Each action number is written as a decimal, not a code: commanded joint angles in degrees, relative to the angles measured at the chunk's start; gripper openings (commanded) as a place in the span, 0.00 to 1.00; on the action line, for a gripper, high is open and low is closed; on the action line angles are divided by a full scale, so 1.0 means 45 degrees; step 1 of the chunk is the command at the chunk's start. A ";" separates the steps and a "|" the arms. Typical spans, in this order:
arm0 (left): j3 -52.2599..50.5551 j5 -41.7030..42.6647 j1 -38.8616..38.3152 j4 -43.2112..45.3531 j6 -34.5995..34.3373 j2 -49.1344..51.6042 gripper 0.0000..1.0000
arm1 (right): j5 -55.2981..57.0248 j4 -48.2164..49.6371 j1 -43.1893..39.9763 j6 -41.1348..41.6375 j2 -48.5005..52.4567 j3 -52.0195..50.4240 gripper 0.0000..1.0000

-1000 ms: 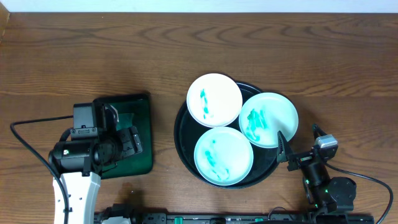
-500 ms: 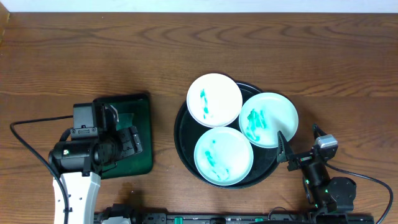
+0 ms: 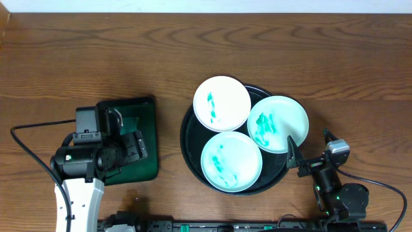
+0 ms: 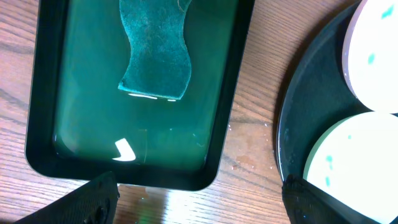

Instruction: Clean dirty plates on tray and stack at the side

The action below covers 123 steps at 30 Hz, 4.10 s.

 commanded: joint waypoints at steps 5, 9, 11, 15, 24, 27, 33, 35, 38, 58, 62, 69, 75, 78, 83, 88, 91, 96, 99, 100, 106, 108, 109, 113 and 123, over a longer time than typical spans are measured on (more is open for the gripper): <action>0.0369 -0.0068 -0.0053 0.0005 0.0243 -0.0068 0.85 | 0.0073 -0.0063 0.0219 -0.0049 -0.0044 -0.0019 0.99; 0.0369 -0.0068 -0.0053 0.0005 0.0199 -0.0068 0.85 | 0.0073 -0.0063 0.0219 -0.0049 -0.0044 -0.0019 0.99; 0.0369 -0.0068 -0.0053 0.0010 0.0199 -0.0068 0.85 | 0.0073 -0.0063 0.0219 -0.0049 -0.0044 -0.0019 0.99; 0.0369 -0.0068 -0.0053 0.0005 0.0199 -0.0063 0.85 | 0.0073 -0.0063 0.0219 -0.0049 -0.0044 -0.0019 0.99; 0.0369 -0.0068 -0.0053 -0.0053 0.0199 -0.0063 0.85 | 0.0554 -0.0102 0.0219 -0.0413 -0.0044 -0.0015 0.99; 0.0369 -0.0068 -0.0053 -0.0049 0.0199 -0.0063 0.85 | -0.0321 -0.0136 0.0219 -0.0544 -0.0044 0.0073 0.99; 0.0369 -0.0068 -0.0053 -0.0039 0.0199 -0.0063 0.85 | -0.1598 -0.2681 0.0219 -0.0913 0.0267 0.1447 0.99; 0.0369 -0.0068 -0.0053 0.0005 0.0199 -0.0063 0.85 | -0.1603 -0.3706 0.0219 -0.1331 0.0743 0.2273 0.99; 0.0369 -0.0068 -0.0053 0.0053 0.0199 -0.0063 0.85 | -0.1656 -0.4731 0.0219 -0.1588 0.1841 0.3648 0.99; 0.0369 -0.0063 -0.0053 0.0151 0.0199 -0.0063 0.85 | -0.5765 -1.3041 0.0228 -0.1292 1.4824 1.3687 0.99; 0.0369 -0.0068 -0.0053 0.0151 0.0199 -0.0063 0.85 | -0.3371 -1.3945 0.0243 -0.1292 1.5829 1.3814 0.99; 0.0369 -0.0063 -0.0053 0.0155 0.0199 -0.0063 0.85 | -0.1559 -1.5339 0.1525 -0.1389 1.6344 1.3804 0.99; 0.0369 -0.0063 -0.0053 0.0151 0.0199 -0.0063 0.85 | -0.1885 -1.4518 0.4323 -0.0962 1.6514 1.3760 0.99; 0.0369 -0.0063 -0.0053 0.0151 0.0199 -0.0063 0.85 | -0.1923 -1.3372 0.5309 0.0646 1.6684 1.3576 0.99; 0.0369 -0.0058 -0.0053 0.0107 0.0199 -0.0063 0.85 | -0.2210 -1.2080 0.5994 0.0714 1.6927 1.3483 0.99; 0.0369 -0.0058 -0.0053 0.0107 0.0194 -0.0063 0.85 | -0.2006 -1.1404 0.6028 0.0719 1.6937 1.3483 0.60; 0.0369 -0.0039 -0.0053 0.0107 0.0194 -0.0063 0.85 | -0.0534 -1.1808 0.6028 0.2453 1.6966 1.3449 0.92; 0.0369 -0.0024 -0.0053 0.0102 0.0194 -0.0063 0.85 | 0.0024 -1.2148 0.6309 0.3677 1.7311 1.2070 0.96; 0.0369 -0.0019 -0.0053 0.0107 0.0194 -0.0063 0.85 | -0.0204 -1.0880 0.6683 0.4012 1.7490 1.0603 0.73; 0.0369 -0.0019 -0.0053 0.0107 0.0194 -0.0063 0.85 | -0.0457 -1.0321 0.6834 0.4177 1.7554 1.0098 0.72; 0.0369 -0.0024 -0.0053 0.0102 0.0194 -0.0063 0.85 | -0.0413 -0.8495 0.7101 0.5581 1.7714 0.8616 0.68; 0.0369 -0.0019 -0.0053 0.0102 0.0194 -0.0063 0.85 | -0.0073 -0.8140 0.7101 0.5999 1.7719 0.8364 0.70; 0.0369 -0.0019 -0.0053 0.0102 0.0194 -0.0063 0.85 | 0.0155 -0.8014 0.7101 0.6227 1.7719 0.8276 0.69; 0.0369 -0.0024 -0.0053 0.0107 0.0194 -0.0063 0.85 | 0.0758 -0.7315 0.7096 0.6285 1.7762 0.8213 0.73; 0.0369 -0.0024 -0.0053 0.0097 0.0199 -0.0063 0.85 | 0.1462 -0.5906 0.7096 0.6295 1.8141 0.8213 0.55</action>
